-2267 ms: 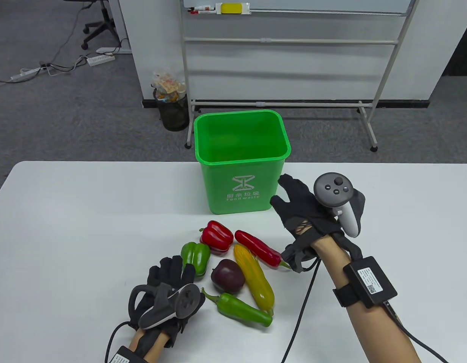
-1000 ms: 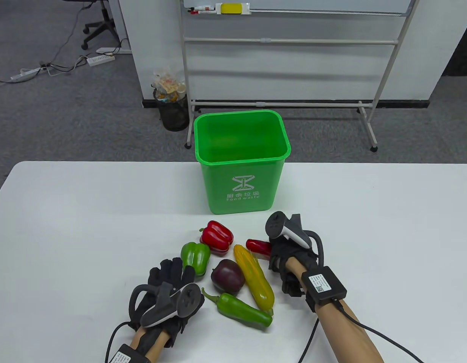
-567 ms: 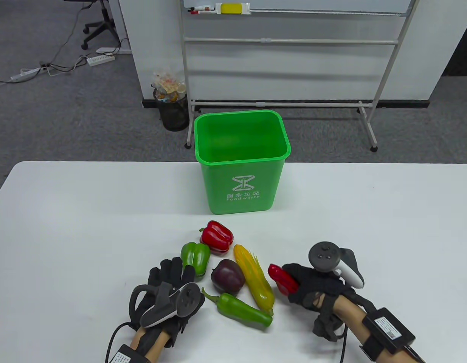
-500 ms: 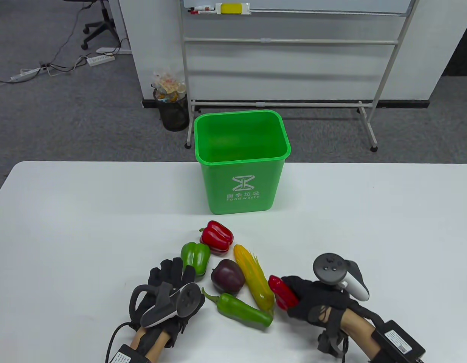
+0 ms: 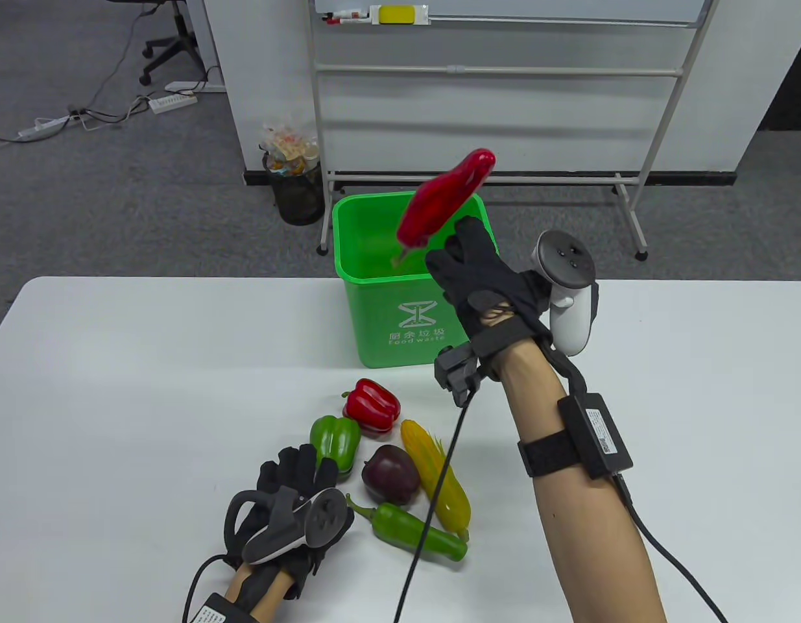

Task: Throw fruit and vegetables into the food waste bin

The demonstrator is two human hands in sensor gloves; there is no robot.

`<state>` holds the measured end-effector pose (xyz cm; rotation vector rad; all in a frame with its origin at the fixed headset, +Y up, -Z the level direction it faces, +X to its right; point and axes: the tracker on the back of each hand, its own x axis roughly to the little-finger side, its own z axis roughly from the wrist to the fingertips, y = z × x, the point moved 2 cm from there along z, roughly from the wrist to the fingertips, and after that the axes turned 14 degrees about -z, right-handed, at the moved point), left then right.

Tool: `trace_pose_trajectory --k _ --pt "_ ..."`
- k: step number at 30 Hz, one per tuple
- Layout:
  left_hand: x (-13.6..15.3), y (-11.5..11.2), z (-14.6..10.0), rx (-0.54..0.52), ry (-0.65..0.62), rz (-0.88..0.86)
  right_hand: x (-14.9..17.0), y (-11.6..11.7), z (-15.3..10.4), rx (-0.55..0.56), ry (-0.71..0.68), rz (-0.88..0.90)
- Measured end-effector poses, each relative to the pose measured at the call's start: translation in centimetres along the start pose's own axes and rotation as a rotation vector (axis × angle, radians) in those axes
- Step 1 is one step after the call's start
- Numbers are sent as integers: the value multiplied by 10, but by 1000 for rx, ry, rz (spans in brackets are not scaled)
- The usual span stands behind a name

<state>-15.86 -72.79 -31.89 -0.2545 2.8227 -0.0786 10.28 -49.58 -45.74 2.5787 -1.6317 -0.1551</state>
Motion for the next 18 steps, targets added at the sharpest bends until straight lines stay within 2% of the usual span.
trace_pose_trajectory --k 2,3,6,9,13,18 --pt "0 5 -1 -26 -2 -14 10 3 -6 67 -40 -96" --pt "0 7 -1 -32 -4 -13 17 7 -8 52 -45 -135" --pt "1 8 -2 -39 -2 -3 43 22 -19 -63 -38 -236" --pt "0 8 -2 -38 -2 -11 60 33 -28 -100 -36 -325" --pt "-1 9 -2 -44 -5 -10 78 51 -40 -150 -40 -541" --pt "-2 5 0 -32 -3 -1 114 95 -53 -314 -54 -867"
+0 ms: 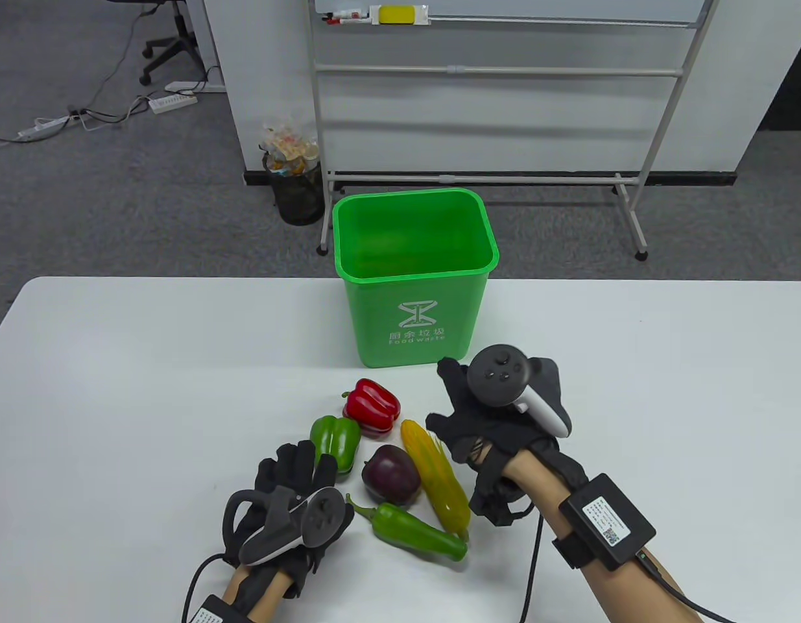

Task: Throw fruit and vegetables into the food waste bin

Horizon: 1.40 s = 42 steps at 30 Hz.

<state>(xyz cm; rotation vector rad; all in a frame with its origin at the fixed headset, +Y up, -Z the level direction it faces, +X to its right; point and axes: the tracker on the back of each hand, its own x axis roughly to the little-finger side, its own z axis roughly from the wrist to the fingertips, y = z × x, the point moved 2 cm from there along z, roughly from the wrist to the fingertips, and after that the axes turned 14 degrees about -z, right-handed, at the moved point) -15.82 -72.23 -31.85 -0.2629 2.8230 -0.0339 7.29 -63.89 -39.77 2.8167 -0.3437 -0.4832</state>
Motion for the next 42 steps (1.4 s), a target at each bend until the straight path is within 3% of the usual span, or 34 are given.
trace_pose_trajectory --k 6,11,17,26,32,40,42 --pt "-2 -1 0 1 -2 -1 -9 74 21 -203 48 -375" --pt "-1 -1 0 -5 -3 -4 -5 106 38 -332 133 -418" --pt "0 -1 -1 -5 0 -5 3 117 55 -425 246 -413" --pt "1 -1 -1 -6 2 -5 35 111 57 -422 349 -248" --pt "4 0 -1 -12 5 -8 67 109 28 -400 271 -6" --pt "4 -2 -1 -7 8 -5 98 104 -48 -270 79 283" --pt "5 -3 0 0 10 -1 95 104 -69 -246 -40 346"
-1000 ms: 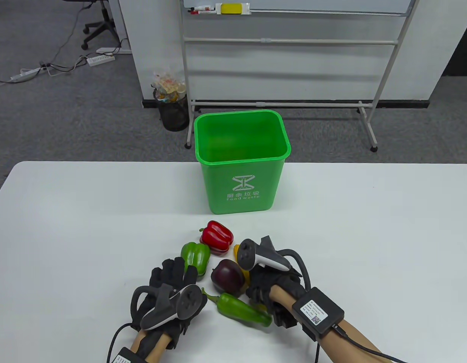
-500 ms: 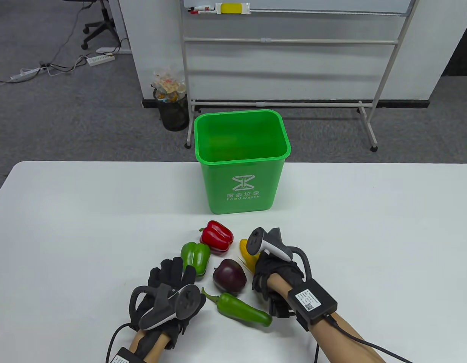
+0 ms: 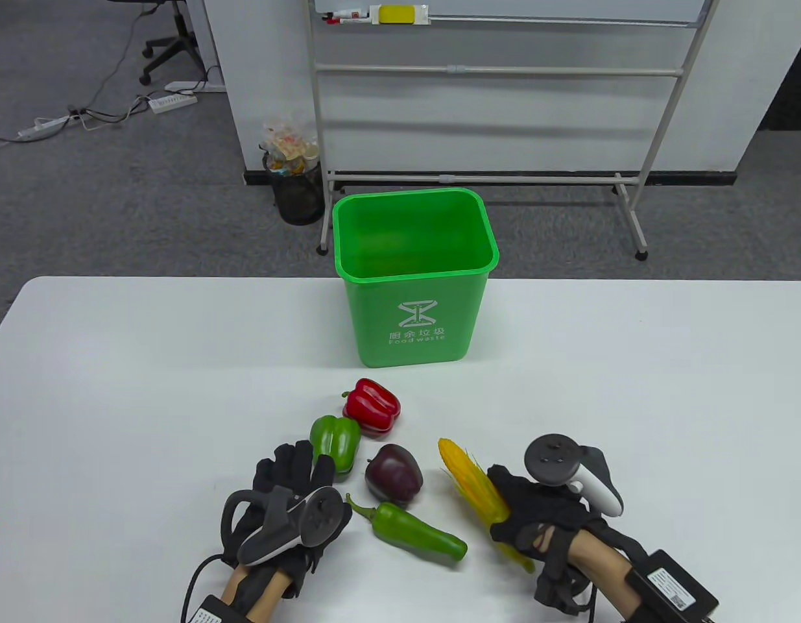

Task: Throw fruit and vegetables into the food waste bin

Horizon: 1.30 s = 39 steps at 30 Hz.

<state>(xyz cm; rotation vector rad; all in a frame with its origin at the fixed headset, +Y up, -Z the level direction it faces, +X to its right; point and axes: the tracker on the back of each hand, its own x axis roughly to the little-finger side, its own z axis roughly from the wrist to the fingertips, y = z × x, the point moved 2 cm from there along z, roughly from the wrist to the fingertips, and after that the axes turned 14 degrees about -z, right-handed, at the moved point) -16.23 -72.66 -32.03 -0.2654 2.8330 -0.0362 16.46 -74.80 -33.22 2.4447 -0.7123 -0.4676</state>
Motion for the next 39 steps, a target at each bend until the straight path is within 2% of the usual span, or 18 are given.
trace_pose_trajectory --k 3,6,7,9,11,12,13,15,16,17,19,21,24,28,32,36,39 --pt "1 -3 2 10 3 -1 -11 14 -23 -22 -202 86" --pt "1 -5 3 18 3 0 -36 21 -31 -70 -393 225" --pt "0 -6 3 22 1 -3 -52 15 -32 -48 -470 293" --pt "-2 -7 3 26 -4 -9 -82 -10 -30 19 -579 390" --pt "-5 -7 3 24 -10 -12 -127 -74 -22 194 -666 478" --pt "-6 -7 3 22 -12 -12 -141 -99 -19 221 -670 496" --pt "-7 -7 3 22 -14 -13 -162 -140 -10 306 -672 548" --pt "-7 -8 3 25 -8 -12 -182 -204 9 489 -536 609" --pt "-6 -9 3 27 -2 -18 -185 -227 21 522 -394 602" --pt "-5 -9 2 31 5 -25 -184 -236 27 515 -290 564" --pt "-4 -7 2 27 13 -36 -178 -239 30 524 -185 532" --pt "-3 -4 2 12 12 -41 -170 -230 29 574 -208 496" --pt "1 -3 1 7 16 -30 -148 -208 29 501 -208 465" --pt "3 -5 2 16 24 -33 -117 -190 21 480 -227 545" --pt "-1 -5 2 11 18 -30 -95 -187 -5 537 -275 561" --pt "-3 -6 3 13 17 -25 -85 -188 -41 673 -346 486" --pt "-3 -7 3 19 17 -19 -80 -182 -75 800 -412 360"
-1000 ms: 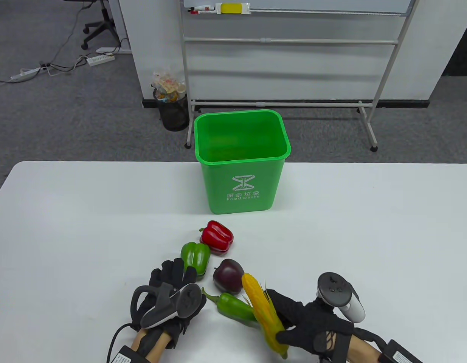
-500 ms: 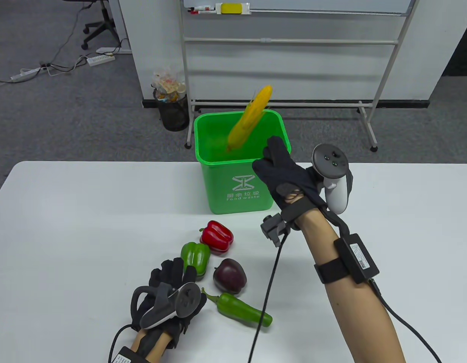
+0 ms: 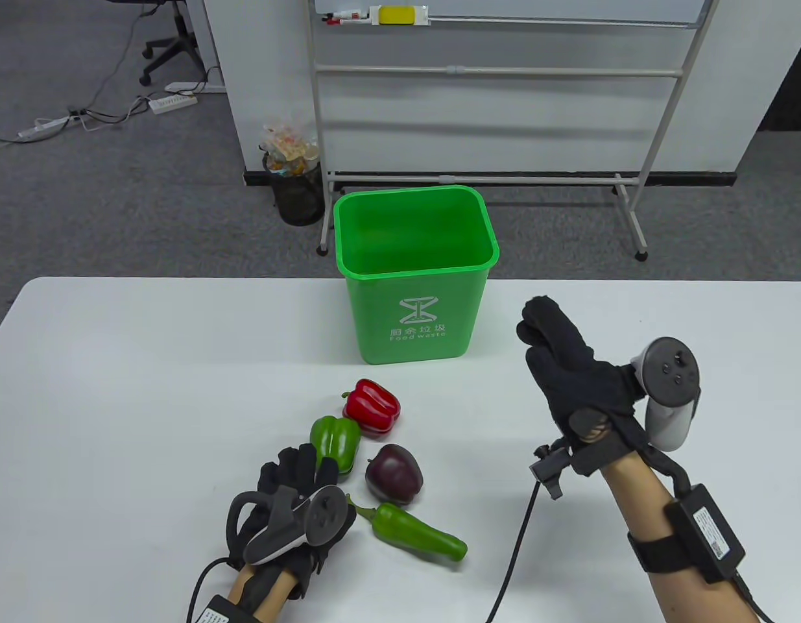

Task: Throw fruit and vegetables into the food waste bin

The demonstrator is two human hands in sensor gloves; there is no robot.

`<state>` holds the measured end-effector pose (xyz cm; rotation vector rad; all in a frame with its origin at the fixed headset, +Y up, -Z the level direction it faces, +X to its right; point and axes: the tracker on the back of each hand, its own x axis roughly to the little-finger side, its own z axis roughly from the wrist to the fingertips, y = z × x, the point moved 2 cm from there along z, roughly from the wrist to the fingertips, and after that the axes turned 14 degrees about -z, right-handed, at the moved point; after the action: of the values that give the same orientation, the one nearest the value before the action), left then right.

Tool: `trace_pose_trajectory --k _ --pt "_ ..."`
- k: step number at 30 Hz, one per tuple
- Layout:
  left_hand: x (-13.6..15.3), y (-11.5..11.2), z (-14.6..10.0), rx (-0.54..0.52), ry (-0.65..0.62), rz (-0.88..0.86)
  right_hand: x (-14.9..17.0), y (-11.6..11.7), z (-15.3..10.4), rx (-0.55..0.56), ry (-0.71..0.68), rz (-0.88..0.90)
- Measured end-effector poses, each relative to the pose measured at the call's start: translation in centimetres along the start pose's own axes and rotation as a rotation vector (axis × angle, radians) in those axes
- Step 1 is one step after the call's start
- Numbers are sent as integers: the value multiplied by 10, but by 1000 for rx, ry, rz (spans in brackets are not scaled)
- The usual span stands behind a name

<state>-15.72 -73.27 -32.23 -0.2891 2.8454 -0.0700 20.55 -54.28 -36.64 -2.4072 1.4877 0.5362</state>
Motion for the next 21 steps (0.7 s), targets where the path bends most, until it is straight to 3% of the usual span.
trace_pose_trajectory --k 5,9,14,17,21 --pt "-1 1 -1 0 -1 7 -10 -11 -49 132 -211 -352" --pt "-2 -1 -1 0 -4 7 -6 4 -84 88 -325 -761" --pt "-3 -1 -1 4 -2 12 33 21 -112 -64 -266 -1155" --pt "-3 -1 -1 5 0 15 67 18 -120 -128 -179 -1294" --pt "-2 -1 -1 6 12 13 99 8 -121 -164 -35 -1340"
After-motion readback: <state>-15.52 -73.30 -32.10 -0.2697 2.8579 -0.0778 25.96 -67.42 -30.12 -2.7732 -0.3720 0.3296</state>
